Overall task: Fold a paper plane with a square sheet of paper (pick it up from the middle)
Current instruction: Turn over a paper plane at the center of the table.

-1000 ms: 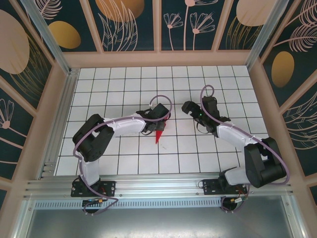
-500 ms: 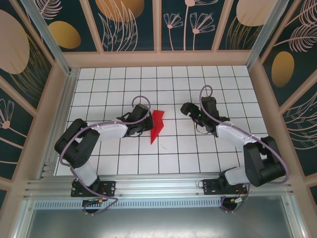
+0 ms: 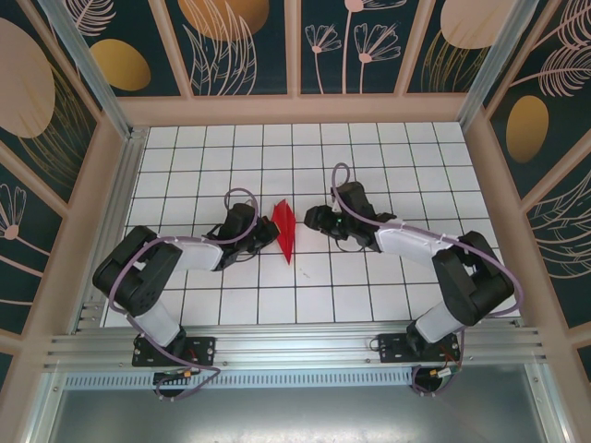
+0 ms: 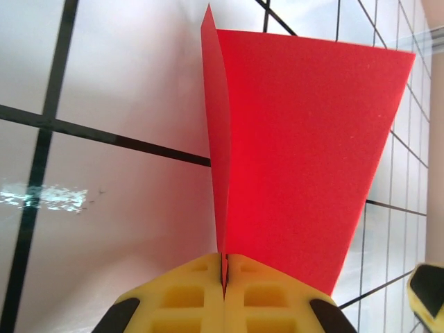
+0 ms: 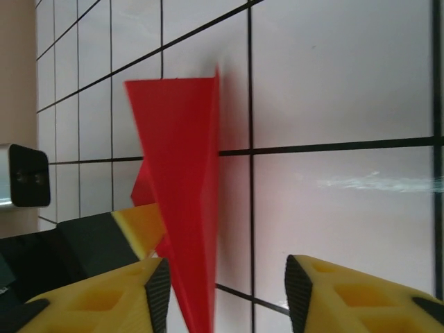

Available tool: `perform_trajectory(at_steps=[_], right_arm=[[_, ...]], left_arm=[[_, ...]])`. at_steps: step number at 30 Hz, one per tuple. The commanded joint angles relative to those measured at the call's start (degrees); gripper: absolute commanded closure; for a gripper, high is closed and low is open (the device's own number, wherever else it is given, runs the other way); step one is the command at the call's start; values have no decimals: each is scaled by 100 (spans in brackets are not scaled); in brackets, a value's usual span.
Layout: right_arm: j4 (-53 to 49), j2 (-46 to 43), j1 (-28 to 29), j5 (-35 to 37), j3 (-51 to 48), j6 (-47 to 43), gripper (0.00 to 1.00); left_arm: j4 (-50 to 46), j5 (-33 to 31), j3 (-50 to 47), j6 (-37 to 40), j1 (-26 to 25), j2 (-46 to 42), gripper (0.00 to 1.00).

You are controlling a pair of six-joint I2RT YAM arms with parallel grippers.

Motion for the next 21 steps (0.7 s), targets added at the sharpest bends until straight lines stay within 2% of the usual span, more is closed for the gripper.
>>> perform_trajectory(at_steps=[1,4,8,12,21], right_arm=[[188,265,173,-120,301,48,58],[201,513,274,-150,483,46,72],[202,805,331,-224,747,-1,82],[154,1052,399,-311,994,-84,86],[-34,1468,505,-387,1316,-177,87]], left_arm=[[478,60,-122,-228,10,127,100],[461,18,-179,-227,10,171,100],[333,-63,-202,-158,11,256,100],[237,-90,-195,-100,16,410,100],[227,-46,-197,-68,12,502,100]])
